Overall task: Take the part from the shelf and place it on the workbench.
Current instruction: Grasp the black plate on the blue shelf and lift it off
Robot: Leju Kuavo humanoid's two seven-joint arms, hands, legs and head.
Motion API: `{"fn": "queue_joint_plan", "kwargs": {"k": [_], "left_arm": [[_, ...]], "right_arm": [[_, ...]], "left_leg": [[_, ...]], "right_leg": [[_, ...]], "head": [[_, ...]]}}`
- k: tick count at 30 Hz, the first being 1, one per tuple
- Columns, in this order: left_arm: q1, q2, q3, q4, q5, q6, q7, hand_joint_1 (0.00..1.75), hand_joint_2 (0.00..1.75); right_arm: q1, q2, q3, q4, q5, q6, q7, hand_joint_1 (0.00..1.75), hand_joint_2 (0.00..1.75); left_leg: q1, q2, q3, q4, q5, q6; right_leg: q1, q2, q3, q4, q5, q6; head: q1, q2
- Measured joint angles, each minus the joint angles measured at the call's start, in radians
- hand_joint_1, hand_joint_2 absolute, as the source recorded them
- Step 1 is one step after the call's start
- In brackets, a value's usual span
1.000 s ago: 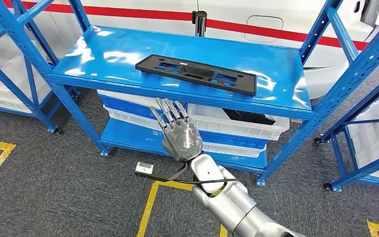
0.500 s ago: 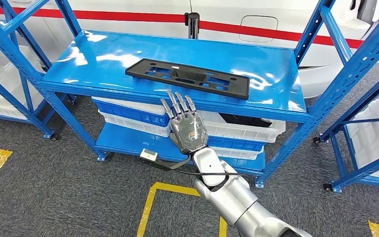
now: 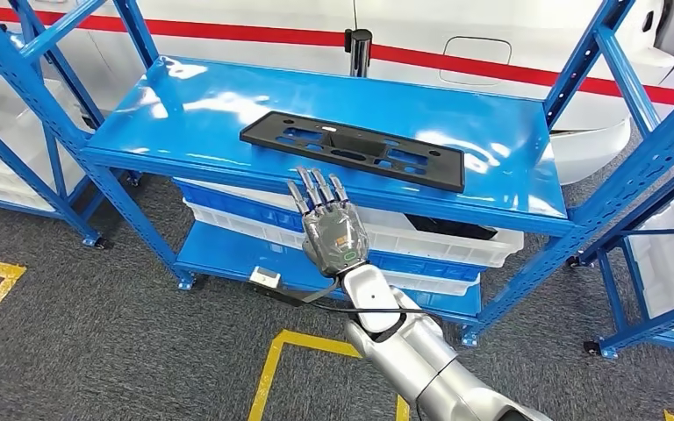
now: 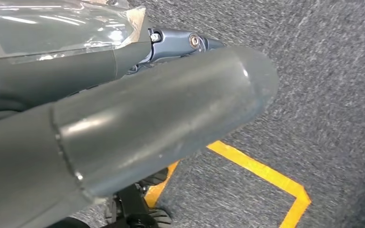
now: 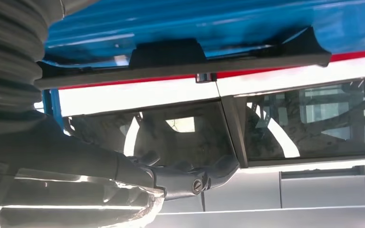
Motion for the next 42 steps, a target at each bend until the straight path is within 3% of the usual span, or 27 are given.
{"fn": "queue_joint_plan", "kwargs": {"k": [1, 4, 7, 15, 16, 17, 18, 20, 21, 22, 24, 25, 26, 27, 29, 31, 33, 36, 37, 39, 40, 41, 42], "left_arm": [[0.0, 0.0, 0.0, 0.0, 0.0, 0.0, 0.0, 0.0, 0.0], [-0.001, 0.0, 0.0, 0.0, -0.001, -0.001, 0.0, 0.0, 0.0], [-0.002, -0.002, 0.0, 0.0, -0.005, -0.004, 0.0, 0.0, 0.0], [-0.003, -0.002, 0.0, 0.0, -0.006, -0.005, 0.0, 0.0, 0.0], [-0.002, -0.002, 0.0, 0.0, -0.006, -0.005, 0.0, 0.0, 0.0], [-0.001, -0.002, 0.001, 0.0, -0.007, -0.005, 0.0, 0.0, 0.0], [-0.001, -0.002, 0.001, 0.0, -0.009, -0.005, 0.0, 0.0, 0.0], [-0.001, -0.002, 0.004, 0.0, -0.017, -0.006, 0.0, 0.0, 0.0], [-0.002, -0.002, 0.005, 0.0, -0.022, -0.006, -0.001, 0.0, 0.0], [-0.004, -0.002, 0.007, 0.0, -0.026, -0.007, -0.002, 0.0, 0.0], [-0.005, -0.004, 0.009, 0.0, -0.03, -0.007, -0.003, 0.0, 0.0], [-0.005, -0.004, 0.01, 0.0, -0.031, -0.007, -0.003, 0.0, 0.0], [-0.004, -0.004, 0.011, 0.0, -0.031, -0.007, -0.004, 0.0, 0.0], [-0.003, -0.005, 0.011, 0.0, -0.031, -0.007, -0.004, 0.0, 0.0], [-0.003, -0.006, 0.011, 0.0, -0.031, -0.006, -0.004, 0.0, 0.0], [-0.004, -0.007, 0.012, 0.0, -0.031, -0.006, -0.004, 0.0, 0.0], [-0.005, -0.008, 0.012, 0.0, -0.031, -0.006, -0.005, 0.0, 0.0], [-0.006, -0.007, 0.013, -0.001, -0.031, -0.006, -0.006, 0.0, 0.0], [-0.007, -0.007, 0.013, -0.001, -0.031, -0.006, -0.006, 0.0, 0.0], [-0.006, -0.008, 0.014, -0.001, -0.032, -0.006, -0.006, 0.0, 0.0], [-0.005, -0.008, 0.014, -0.001, -0.032, -0.005, -0.006, 0.0, 0.0], [-0.004, -0.008, 0.015, -0.001, -0.032, -0.005, -0.006, 0.0, 0.0], [-0.004, -0.008, 0.015, -0.001, -0.032, -0.005, -0.006, 0.0, 0.0]], "right_arm": [[0.0, 0.0, 0.0, 0.001, 0.0, 0.0, 0.001, 0.0, 1.75], [-0.001, 0.001, -0.002, 0.002, 0.003, 0.0, 0.013, 0.0, 1.75], [-0.002, 0.002, -0.005, 0.002, 0.005, 0.0, 0.021, 0.0, 1.75], [-0.002, 0.003, -0.006, 0.002, 0.005, 0.0, 0.021, 0.0, 1.75], [-0.002, 0.003, -0.007, 0.002, 0.005, 0.0, 0.021, 0.0, 1.75], [0.001, 0.002, -0.009, 0.002, 0.006, 0.002, 0.024, 0.0, 1.75], [0.005, 0.002, -0.011, 0.002, 0.007, 0.004, 0.027, 0.0, 1.75], [0.014, 0.001, -0.018, -0.004, 0.022, 0.006, 0.039, 0.0, 1.75], [0.015, -0.001, -0.022, -0.009, 0.031, 0.005, 0.05, 0.0, 1.75], [0.017, -0.004, -0.025, -0.015, 0.04, 0.003, 0.062, 0.0, 1.75], [0.021, -0.012, -0.029, -0.02, 0.047, 0.0, 0.081, 0.0, 1.75], [0.025, -0.016, -0.029, -0.02, 0.047, 0.0, 0.085, 0.0, 1.75], [0.029, -0.02, -0.029, -0.02, 0.047, 0.0, 0.087, 0.0, 1.75], [0.031, -0.023, -0.029, -0.02, 0.047, 0.0, 0.088, 0.0, 1.75], [0.031, -0.025, -0.029, -0.02, 0.047, 0.0, 0.088, 0.0, 1.75], [0.031, -0.027, -0.029, -0.021, 0.047, -0.001, 0.088, 0.0, 1.75], [0.031, -0.028, -0.029, -0.022, 0.047, -0.001, 0.089, 0.0, 1.75], [0.029, -0.028, -0.029, -0.027, 0.048, -0.004, 0.1, 0.0, 1.75], [0.028, -0.028, -0.028, -0.029, 0.048, -0.005, 0.107, 0.0, 1.75], [0.026, -0.03, -0.028, -0.03, 0.048, -0.007, 0.12, 0.0, 1.75], [0.027, -0.031, -0.028, -0.03, 0.048, -0.007, 0.122, 0.0, 1.75], [0.027, -0.032, -0.028, -0.03, 0.048, -0.006, 0.124, 0.0, 1.75], [0.028, -0.033, -0.028, -0.03, 0.048, -0.006, 0.126, 0.0, 1.75]], "left_leg": [[-0.001, 0.0, 0.002, 0.002, -0.007, -0.006], [0.006, 0.002, 0.004, 0.009, -0.021, -0.023], [0.013, 0.007, -0.023, 0.072, -0.051, -0.036], [0.013, 0.007, -0.039, 0.106, -0.065, -0.038], [0.014, 0.007, -0.059, 0.142, -0.079, -0.04], [0.014, 0.007, -0.101, 0.201, -0.088, -0.042], [0.014, 0.008, -0.132, 0.223, -0.069, -0.042], [0.007, 0.008, -0.131, 0.141, 0.007, -0.024], [0.004, 0.01, -0.092, 0.057, 0.045, -0.008], [0.002, 0.01, -0.061, 0.005, 0.057, 0.007], [0.004, 0.01, -0.037, -0.011, 0.051, 0.022], [0.003, 0.009, -0.033, -0.011, 0.046, 0.024], [0.003, 0.007, -0.027, -0.01, 0.041, 0.024], [0.003, 0.005, -0.02, -0.01, 0.035, 0.022], [0.003, 0.003, -0.003, -0.008, 0.019, 0.014], [-0.001, 0.002, 0.01, -0.003, 0.0, 0.002], [0.0, 0.003, 0.015, -0.001, -0.012, -0.011], [0.01, 0.005, 0.008, 0.032, -0.036, -0.029], [0.013, 0.006, -0.014, 0.077, -0.056, -0.035], [0.016, 0.007, -0.092, 0.209, -0.104, -0.045], [0.017, 0.007, -0.131, 0.261, -0.113, -0.049], [0.018, 0.007, -0.157, 0.283, -0.103, -0.051], [0.018, 0.008, -0.163, 0.263, -0.07, -0.051]], "right_leg": [[0.0, 0.0, 0.011, -0.024, 0.008, -0.007], [0.0, 0.003, 0.019, -0.031, 0.003, -0.034], [-0.005, 0.004, 0.035, -0.035, -0.006, -0.053], [-0.004, 0.004, 0.038, -0.035, -0.008, -0.057], [-0.004, 0.004, 0.041, -0.035, -0.01, -0.06], [-0.002, 0.005, 0.047, -0.034, -0.016, -0.063], [0.0, 0.006, 0.059, -0.034, -0.025, -0.065], [0.008, 0.011, 0.088, -0.039, -0.051, -0.054], [0.011, 0.011, 0.084, -0.014, -0.071, -0.045], [0.013, 0.011, 0.061, 0.034, -0.095, -0.038], [0.011, 0.009, -0.028, 0.183, -0.141, -0.035], [0.01, 0.009, -0.065, 0.232, -0.147, -0.031], [0.009, 0.008, -0.084, 0.245, -0.137, -0.023], [0.007, 0.008, -0.082, 0.217, -0.111, -0.013], [0.002, 0.004, -0.033, 0.081, -0.035, 0.005], [0.002, 0.001, 0.012, -0.019, 0.01, -0.001], [0.009, 0.001, 0.023, -0.035, 0.011, -0.021], [0.0, 0.004, 0.039, -0.044, 0.006, -0.046], [-0.004, 0.005, 0.047, -0.047, 0.003, -0.054], [-0.001, 0.005, 0.059, -0.047, -0.007, -0.066], [0.0, 0.005, 0.063, -0.047, -0.012, -0.068], [0.001, 0.006, 0.069, -0.047, -0.018, -0.068], [0.001, 0.008, 0.076, -0.047, -0.024, -0.066]], "head": [[0.0, 0.0], [-0.001, 0.0], [-0.003, 0.0], [-0.003, 0.0], [-0.003, 0.0], [-0.003, 0.0], [-0.003, 0.0], [-0.003, 0.0], [-0.002, 0.0], [-0.001, 0.0], [0.0, 0.0], [0.0, 0.0], [0.0, 0.0], [0.0, 0.0], [0.0, 0.0], [0.0, 0.0], [-0.001, 0.0], [-0.002, 0.0], [-0.003, 0.0], [-0.004, 0.0], [-0.004, 0.0], [-0.004, 0.0], [-0.004, 0.0]]}}
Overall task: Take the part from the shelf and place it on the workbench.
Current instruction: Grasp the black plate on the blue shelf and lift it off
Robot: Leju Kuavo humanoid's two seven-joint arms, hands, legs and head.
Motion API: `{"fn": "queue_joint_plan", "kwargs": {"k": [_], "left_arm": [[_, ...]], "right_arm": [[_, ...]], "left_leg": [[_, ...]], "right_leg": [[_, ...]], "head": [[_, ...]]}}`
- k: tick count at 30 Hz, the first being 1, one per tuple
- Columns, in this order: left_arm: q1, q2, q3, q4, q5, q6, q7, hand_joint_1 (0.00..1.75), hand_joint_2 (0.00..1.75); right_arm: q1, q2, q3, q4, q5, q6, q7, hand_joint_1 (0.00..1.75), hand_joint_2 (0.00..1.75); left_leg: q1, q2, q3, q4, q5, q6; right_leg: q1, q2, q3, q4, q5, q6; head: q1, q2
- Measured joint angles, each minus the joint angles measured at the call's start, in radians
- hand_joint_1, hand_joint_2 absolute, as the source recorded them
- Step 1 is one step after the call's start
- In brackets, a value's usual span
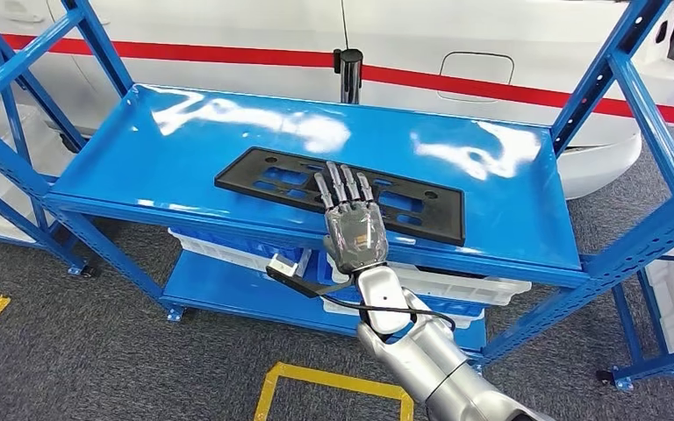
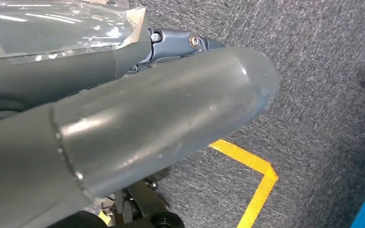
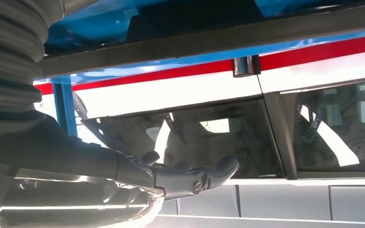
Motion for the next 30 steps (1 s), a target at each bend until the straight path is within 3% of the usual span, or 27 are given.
{"fn": "queue_joint_plan", "kwargs": {"k": [2, 3, 4, 8, 10, 11, 13, 15, 16, 18, 19, 21, 23, 30], "left_arm": [[0.0, 0.001, 0.0, 0.0, 0.0, 0.0, 0.0, 0.0, 0.0], [0.0, 0.001, 0.001, 0.0, 0.0, 0.0, -0.001, 0.0, 0.0], [-0.001, 0.001, 0.001, 0.0, 0.0, 0.0, -0.001, 0.0, 0.0], [-0.002, 0.002, 0.002, 0.001, -0.002, 0.0, -0.003, 0.0, 0.0], [-0.002, 0.001, 0.003, 0.0, -0.002, 0.0, -0.004, 0.0, 0.0], [-0.002, 0.0, 0.003, 0.0, -0.002, 0.0, -0.004, 0.0, 0.0], [-0.003, 0.0, 0.005, 0.0, -0.003, 0.001, -0.004, 0.0, 0.0], [-0.002, 0.0, 0.008, 0.0, -0.005, 0.006, -0.001, 0.0, 0.0], [-0.001, -0.001, 0.01, 0.0, -0.006, 0.012, 0.0, 0.0, 0.0], [-0.001, -0.003, 0.015, 0.0, -0.007, 0.026, 0.002, 0.0, 0.0], [-0.001, -0.004, 0.019, 0.0, -0.008, 0.034, 0.001, 0.0, 0.0], [-0.001, -0.004, 0.024, 0.0, -0.012, 0.045, -0.002, 0.0, 0.0], [-0.001, -0.003, 0.028, 0.0, -0.013, 0.052, -0.003, 0.0, 0.0], [-0.001, -0.004, 0.044, 0.0, -0.013, 0.064, -0.005, 0.0, 0.0]], "right_arm": [[-0.001, -0.001, 0.0, 0.0, 0.0, 0.002, 0.004, 0.0, 1.75], [-0.002, -0.001, 0.0, 0.0, 0.0, 0.002, 0.008, 0.0, 1.75], [-0.004, -0.001, 0.0, 0.0, 0.0, 0.003, 0.012, 0.0, 1.75], [-0.014, -0.004, 0.001, 0.002, 0.0, 0.009, 0.028, 0.0, 1.75], [-0.018, -0.006, 0.001, 0.002, 0.0, 0.014, 0.03, 0.0, 1.75], [-0.021, -0.006, 0.001, 0.003, 0.0, 0.018, 0.031, 0.0, 1.75], [-0.023, -0.009, 0.001, 0.007, 0.0, 0.026, 0.033, 0.0, 1.75], [-0.022, -0.013, 0.002, 0.013, 0.0, 0.04, 0.04, 0.0, 1.75], [-0.023, -0.014, 0.003, 0.017, 0.0, 0.049, 0.046, 0.0, 1.75], [-0.027, -0.017, 0.005, 0.024, 0.0, 0.07, 0.064, 0.0, 1.75], [-0.03, -0.018, 0.007, 0.027, 0.0, 0.079, 0.073, 0.0, 1.75], [-0.035, -0.02, 0.011, 0.033, 0.0, 0.092, 0.085, 0.0, 1.75], [-0.039, -0.021, 0.014, 0.038, 0.0, 0.097, 0.089, 0.0, 1.75], [-0.07, -0.02, 0.023, 0.075, 0.0, 0.152, 0.092, 0.0, 1.75]], "left_leg": [[0.001, 0.001, 0.03, -0.107, 0.088, 0.004], [0.001, 0.001, 0.054, -0.164, 0.121, 0.008], [-0.002, 0.001, 0.071, -0.204, 0.136, 0.012], [-0.014, 0.0, 0.086, -0.243, 0.13, 0.035], [-0.012, 0.0, 0.098, -0.256, 0.131, 0.05], [-0.01, 0.001, 0.106, -0.263, 0.13, 0.058], [-0.01, 0.001, 0.115, -0.268, 0.126, 0.07], [-0.01, -0.001, 0.122, -0.267, 0.119, 0.073], [-0.01, -0.003, 0.126, -0.267, 0.115, 0.072], [-0.01, -0.007, 0.139, -0.266, 0.104, 0.065], [-0.012, -0.008, 0.145, -0.263, 0.097, 0.06], [-0.016, -0.01, 0.151, -0.257, 0.083, 0.052], [-0.015, -0.01, 0.151, -0.255, 0.077, 0.053], [-0.011, -0.006, 0.161, -0.268, 0.076, 0.054]], "right_leg": [[0.0, 0.003, 0.017, 0.0, -0.013, 0.005], [0.0, 0.004, 0.023, -0.001, -0.019, 0.008], [0.003, 0.004, 0.027, -0.001, -0.024, 0.012], [0.008, 0.004, 0.032, -0.006, -0.035, 0.032], [0.009, 0.001, 0.022, 0.019, -0.05, 0.038], [0.009, 0.001, 0.0, 0.061, -0.068, 0.037], [0.008, 0.0, -0.079, 0.199, -0.114, 0.031], [0.007, 0.0, -0.151, 0.298, -0.13, 0.037], [0.006, 0.0, -0.16, 0.292, -0.114, 0.045], [0.003, -0.003, -0.118, 0.169, -0.041, 0.064], [0.001, -0.005, -0.088, 0.097, -0.006, 0.068], [-0.001, -0.008, -0.051, 0.017, 0.03, 0.061], [0.0, -0.005, -0.047, 0.01, 0.032, 0.05], [0.005, 0.0, -0.047, 0.01, 0.027, 0.041]], "head": [[0.0, 0.0], [0.0, 0.0], [0.001, 0.0], [0.0, 0.0], [0.001, 0.0], [0.001, 0.0], [0.002, 0.0], [0.002, 0.0], [0.002, 0.0], [0.002, 0.0], [0.002, 0.0], [0.002, 0.0], [0.001, 0.0], [0.001, 0.0]]}}
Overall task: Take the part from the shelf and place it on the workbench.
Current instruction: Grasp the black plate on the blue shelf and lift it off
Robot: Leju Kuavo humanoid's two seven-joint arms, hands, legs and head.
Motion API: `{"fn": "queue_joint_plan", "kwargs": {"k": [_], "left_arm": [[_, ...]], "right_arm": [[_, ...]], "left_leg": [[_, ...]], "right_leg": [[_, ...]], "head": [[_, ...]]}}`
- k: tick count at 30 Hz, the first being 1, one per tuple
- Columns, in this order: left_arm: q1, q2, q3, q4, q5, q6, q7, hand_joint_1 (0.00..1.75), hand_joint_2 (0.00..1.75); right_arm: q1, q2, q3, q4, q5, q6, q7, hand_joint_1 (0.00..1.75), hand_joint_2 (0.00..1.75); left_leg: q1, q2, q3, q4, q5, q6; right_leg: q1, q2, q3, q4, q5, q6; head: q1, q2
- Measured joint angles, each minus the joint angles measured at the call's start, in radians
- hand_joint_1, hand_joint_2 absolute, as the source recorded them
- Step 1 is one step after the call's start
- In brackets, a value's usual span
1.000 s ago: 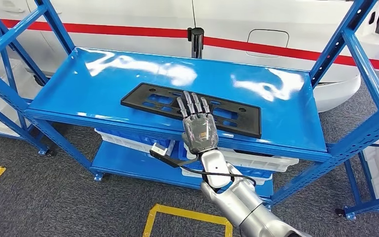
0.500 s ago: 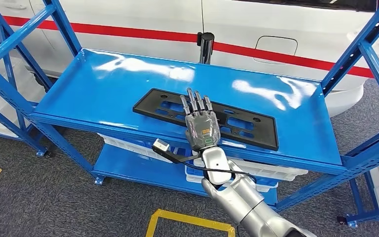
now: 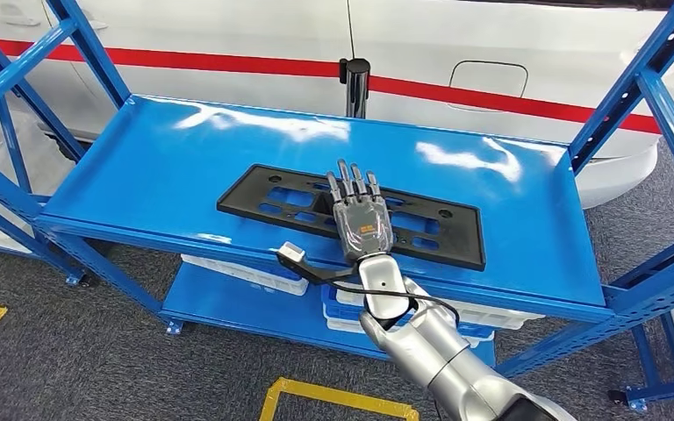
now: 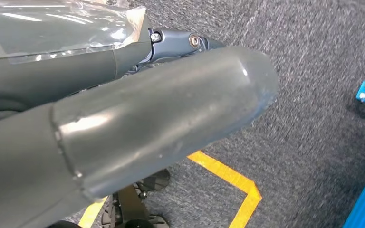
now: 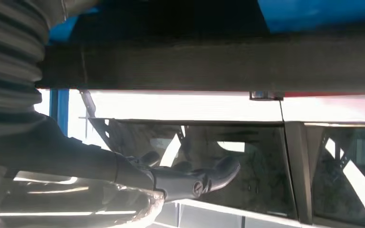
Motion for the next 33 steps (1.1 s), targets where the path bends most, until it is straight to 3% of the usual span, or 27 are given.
{"fn": "queue_joint_plan", "kwargs": {"k": [5, 6, 9, 10, 14, 33], "left_arm": [[-0.001, -0.001, 0.009, 0.0, -0.003, 0.006, -0.005, 0.0, 0.0], [-0.001, -0.001, 0.01, 0.0, -0.003, 0.008, -0.006, 0.0, 0.0], [-0.001, -0.001, 0.013, 0.0, -0.003, 0.01, -0.007, 0.0, 0.0], [-0.001, -0.002, 0.014, 0.0, -0.003, 0.01, -0.007, 0.0, 0.0], [0.0, -0.002, 0.017, 0.0, -0.003, 0.012, -0.007, 0.0, 0.0], [-0.001, -0.002, 0.035, 0.0, -0.006, 0.014, -0.009, 0.0, 0.0]], "right_arm": [[-0.041, 0.002, 0.008, 0.057, 0.0, 0.039, 0.0, 0.0, 1.75], [-0.047, 0.004, 0.009, 0.067, 0.0, 0.043, 0.0, 0.14, 1.75], [-0.057, 0.008, 0.01, 0.09, 0.0, 0.054, -0.004, 1.2, 1.75], [-0.059, 0.009, 0.01, 0.096, 0.0, 0.058, -0.006, 1.41, 1.75], [-0.061, 0.016, 0.01, 0.118, 0.0, 0.068, -0.012, 1.63, 1.75], [-0.071, 0.029, 0.016, 0.173, 0.0, 0.064, -0.041, 1.71, 1.75]], "left_leg": [[0.0, 0.002, 0.003, -0.003, 0.0, -0.007], [0.0, 0.002, 0.003, -0.004, -0.001, -0.011], [0.0, 0.002, 0.006, -0.004, -0.001, -0.017], [0.0, 0.003, 0.007, -0.004, -0.002, -0.018], [-0.004, 0.003, 0.008, -0.003, -0.002, -0.019], [-0.006, 0.002, 0.009, -0.001, -0.003, -0.018]], "right_leg": [[0.002, 0.001, 0.001, 0.0, -0.001, -0.002], [0.002, 0.001, 0.002, 0.0, -0.001, -0.002], [0.002, 0.001, 0.005, 0.0, -0.002, -0.003], [0.002, 0.001, 0.006, 0.0, -0.002, -0.003], [-0.001, 0.001, 0.009, 0.0, -0.001, -0.003], [-0.005, 0.001, 0.01, -0.001, -0.001, -0.002]], "head": [[0.0, 0.0], [0.0, 0.0], [0.0, 0.0], [0.0, 0.0], [0.0, 0.0], [0.0, 0.0]]}}
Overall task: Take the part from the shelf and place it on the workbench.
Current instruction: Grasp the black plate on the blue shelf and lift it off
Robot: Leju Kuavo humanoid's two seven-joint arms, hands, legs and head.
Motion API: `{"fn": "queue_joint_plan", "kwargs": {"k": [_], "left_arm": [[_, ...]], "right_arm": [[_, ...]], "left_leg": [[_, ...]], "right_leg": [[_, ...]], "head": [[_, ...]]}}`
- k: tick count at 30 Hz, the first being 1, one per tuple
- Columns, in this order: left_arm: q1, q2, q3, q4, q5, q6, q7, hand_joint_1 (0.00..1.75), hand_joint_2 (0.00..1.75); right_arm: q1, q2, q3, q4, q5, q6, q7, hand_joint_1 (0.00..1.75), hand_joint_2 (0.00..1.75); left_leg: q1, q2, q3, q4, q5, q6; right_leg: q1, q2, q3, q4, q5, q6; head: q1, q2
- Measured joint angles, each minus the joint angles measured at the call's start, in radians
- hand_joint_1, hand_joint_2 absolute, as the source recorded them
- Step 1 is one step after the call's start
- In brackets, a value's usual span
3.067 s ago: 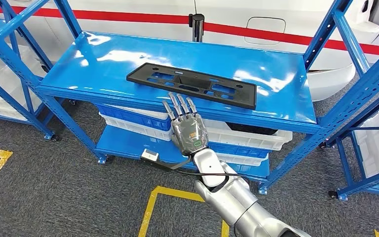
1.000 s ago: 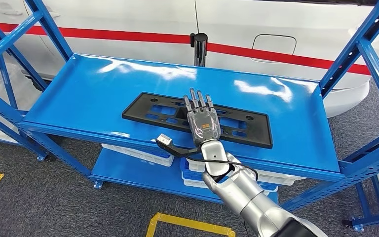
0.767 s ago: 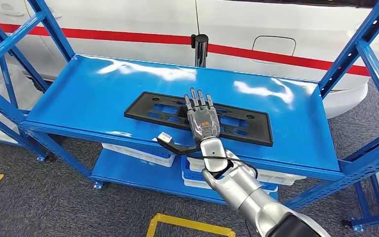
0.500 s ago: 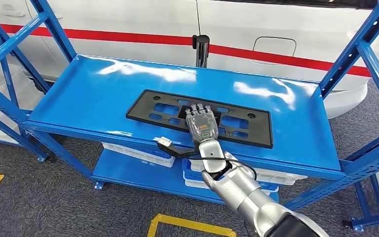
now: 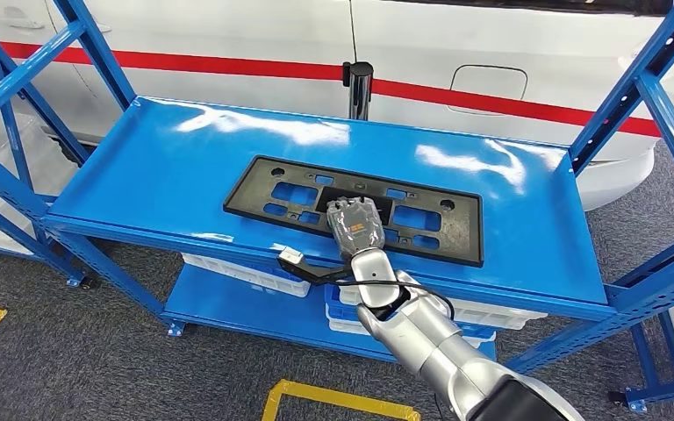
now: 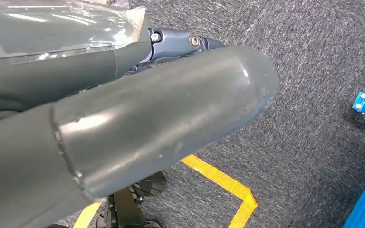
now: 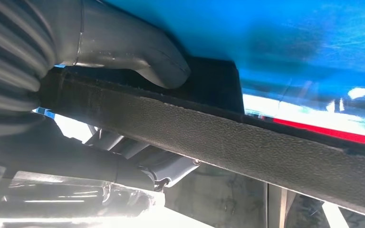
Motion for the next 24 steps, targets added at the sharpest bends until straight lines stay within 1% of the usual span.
{"fn": "queue_joint_plan", "kwargs": {"k": [6, 8, 10, 12, 17, 18, 19, 20, 24], "left_arm": [[0.0, 0.0, 0.001, 0.0, -0.002, 0.0, -0.001, 0.0, 0.0], [0.0, 0.0, 0.002, 0.0, -0.008, 0.0, -0.001, 0.0, 0.0], [0.0, 0.0, 0.003, 0.0, -0.017, 0.001, -0.002, 0.0, 0.0], [-0.001, -0.001, 0.003, 0.0, -0.026, 0.001, -0.002, 0.0, 0.0], [-0.002, -0.005, 0.003, 0.0, -0.044, 0.005, -0.002, 0.0, 0.0], [-0.002, -0.006, 0.003, 0.0, -0.047, 0.006, -0.001, 0.0, 0.0], [-0.001, -0.007, 0.004, 0.0, -0.049, 0.009, -0.001, 0.0, 0.0], [-0.001, -0.008, 0.004, 0.0, -0.05, 0.012, 0.0, 0.0, 0.0], [-0.001, -0.01, 0.007, 0.0, -0.06, 0.016, -0.002, 0.0, 0.0]], "right_arm": [[-0.001, 0.0, 0.003, 0.002, 0.0, -0.007, 0.001, 1.75, 1.75], [-0.001, 0.0, 0.009, 0.001, 0.0, -0.025, 0.005, 1.75, 1.75], [0.0, -0.002, 0.022, -0.004, 0.0, -0.062, 0.01, 1.75, 1.75], [0.0, -0.004, 0.033, -0.023, 0.0, -0.131, 0.008, 1.75, 1.75], [0.002, -0.012, 0.044, -0.115, -0.003, -0.362, -0.039, 1.75, 1.75], [0.01, -0.013, 0.042, -0.141, -0.015, -0.399, -0.073, 1.75, 1.75], [0.022, -0.013, 0.035, -0.173, -0.043, -0.427, -0.126, 1.75, 1.75], [0.04, -0.008, 0.022, -0.21, -0.087, -0.447, -0.199, 1.75, 1.75], [0.108, 0.036, -0.071, -0.351, -0.36, -0.47, -0.551, 1.75, 1.75]], "left_leg": [[0.0, 0.0, 0.0, 0.0, 0.0, 0.0], [0.0, 0.0, 0.0, 0.0, 0.0, 0.0], [0.0, 0.0, 0.0, 0.0, 0.0, 0.0], [0.0, 0.0, -0.001, 0.0, 0.0, 0.0], [0.0, 0.0, -0.001, 0.0, 0.0, 0.0], [0.0, 0.0, -0.001, 0.0, 0.0, 0.0], [0.0, 0.0, -0.002, 0.0, 0.0, 0.0], [0.0, 0.0, -0.002, 0.0, 0.0, 0.0], [0.0, -0.001, -0.003, 0.0, 0.0, 0.0]], "right_leg": [[0.0, 0.0, 0.0, 0.0, 0.0, 0.0], [0.0, 0.0, 0.0, 0.0, 0.0, 0.0], [0.0, 0.0, 0.0, 0.0, 0.0, 0.0], [0.0, 0.0, -0.001, 0.0, 0.0, 0.0], [0.0, 0.0, -0.002, 0.0, 0.0, 0.0], [0.0, 0.0, -0.002, 0.0, 0.0, 0.0], [0.0, 0.0, -0.002, 0.0, 0.0, 0.0], [0.0, 0.0, -0.002, 0.0, 0.0, 0.0], [0.0, 0.0, -0.003, 0.0, 0.0, 0.0]], "head": [[0.0, 0.0], [0.0, 0.0], [0.0, 0.0], [0.0, 0.0], [0.0, 0.0], [0.0, 0.0], [0.0, 0.0], [0.0, 0.0], [0.0, 0.0]]}}
